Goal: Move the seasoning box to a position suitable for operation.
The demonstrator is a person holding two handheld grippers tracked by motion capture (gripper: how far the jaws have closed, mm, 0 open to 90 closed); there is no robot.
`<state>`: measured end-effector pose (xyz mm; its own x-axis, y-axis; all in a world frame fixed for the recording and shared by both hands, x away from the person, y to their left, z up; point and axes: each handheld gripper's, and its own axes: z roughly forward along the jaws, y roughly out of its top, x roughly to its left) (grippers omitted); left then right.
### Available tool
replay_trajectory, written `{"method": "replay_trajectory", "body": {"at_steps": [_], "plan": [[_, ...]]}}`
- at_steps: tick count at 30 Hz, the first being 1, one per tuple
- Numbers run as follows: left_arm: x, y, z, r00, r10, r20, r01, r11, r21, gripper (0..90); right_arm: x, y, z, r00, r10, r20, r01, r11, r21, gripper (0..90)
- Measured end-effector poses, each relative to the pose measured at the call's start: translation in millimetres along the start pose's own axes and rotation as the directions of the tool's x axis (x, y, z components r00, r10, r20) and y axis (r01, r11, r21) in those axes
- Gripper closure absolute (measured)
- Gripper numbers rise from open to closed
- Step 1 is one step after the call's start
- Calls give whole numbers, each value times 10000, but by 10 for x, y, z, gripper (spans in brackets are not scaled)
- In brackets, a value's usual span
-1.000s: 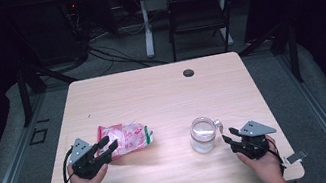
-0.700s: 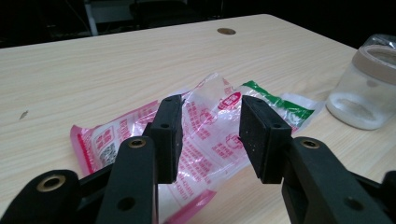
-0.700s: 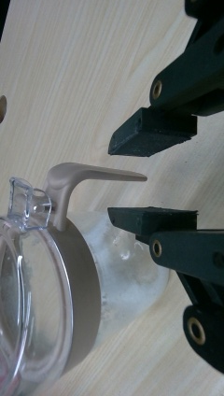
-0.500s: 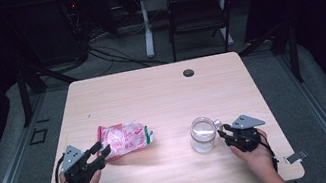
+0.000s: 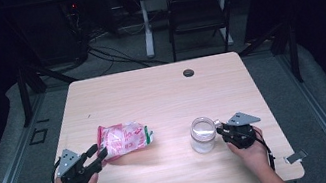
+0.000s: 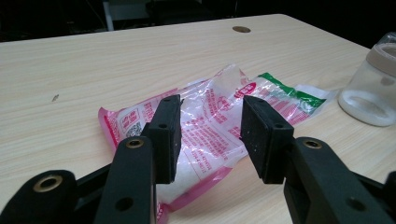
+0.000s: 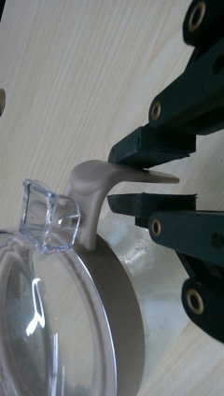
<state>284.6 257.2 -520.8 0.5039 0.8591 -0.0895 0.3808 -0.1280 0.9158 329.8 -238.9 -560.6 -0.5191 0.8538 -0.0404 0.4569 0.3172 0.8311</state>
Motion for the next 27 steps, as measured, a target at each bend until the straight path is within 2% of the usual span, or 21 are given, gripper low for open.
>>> {"method": "replay_trajectory", "body": {"at_steps": [6, 15, 20, 27], "plan": [[-10, -1, 1, 10000, 31, 11, -31, 10000, 25, 583, -11, 2, -3, 9999, -78, 122, 77, 10000, 29, 816], [-43, 5, 29, 9997, 218, 94, -219, 9997, 92, 582, -3, 0, -20, 9998, -164, 129, 164, 9999, 38, 821], [-71, 15, 50, 9993, 59, 382, -63, 9999, 88, 576, 9, 0, -39, 9997, -218, 127, 217, 9997, 136, 820], [-185, 38, 113, 9967, 373, 716, -379, 9993, 62, 577, 41, -9, -73, 9996, -294, 43, 293, 9993, 234, 817]]}}
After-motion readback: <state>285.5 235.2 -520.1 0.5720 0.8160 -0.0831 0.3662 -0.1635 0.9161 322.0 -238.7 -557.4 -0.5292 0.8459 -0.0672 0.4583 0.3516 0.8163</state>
